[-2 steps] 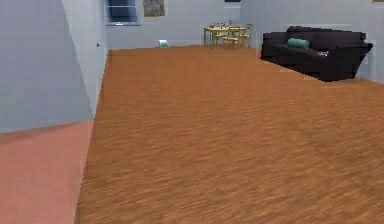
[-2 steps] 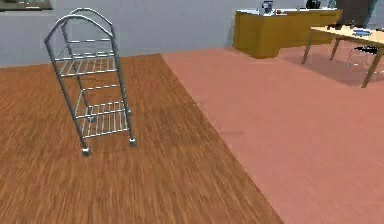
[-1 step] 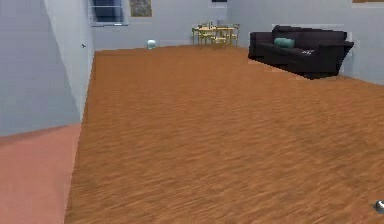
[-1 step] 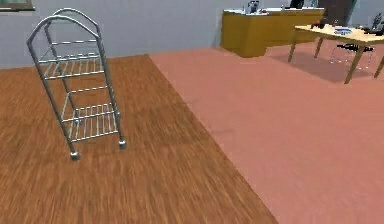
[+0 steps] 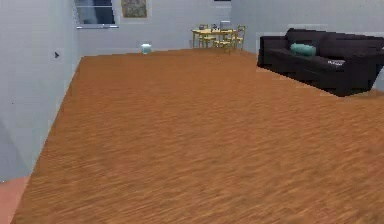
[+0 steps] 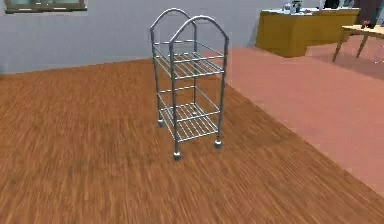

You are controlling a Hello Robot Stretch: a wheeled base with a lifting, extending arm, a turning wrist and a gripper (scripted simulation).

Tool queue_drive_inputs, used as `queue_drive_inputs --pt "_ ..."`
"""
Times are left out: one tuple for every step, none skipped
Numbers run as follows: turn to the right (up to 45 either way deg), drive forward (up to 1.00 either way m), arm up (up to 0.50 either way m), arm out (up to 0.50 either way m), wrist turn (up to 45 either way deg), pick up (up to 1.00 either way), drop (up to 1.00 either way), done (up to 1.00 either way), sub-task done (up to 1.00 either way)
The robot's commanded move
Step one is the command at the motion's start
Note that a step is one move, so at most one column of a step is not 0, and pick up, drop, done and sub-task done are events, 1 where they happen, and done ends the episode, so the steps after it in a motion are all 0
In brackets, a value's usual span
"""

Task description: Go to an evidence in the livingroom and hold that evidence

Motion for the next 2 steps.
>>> queue_drive_inputs --pt "0.0 1.0 0.0 0.0 0.0 0.0 0.0 0.0 0.0" --pt "0.0 1.0 0.0 0.0 0.0 0.0 0.0 0.0 0.0"
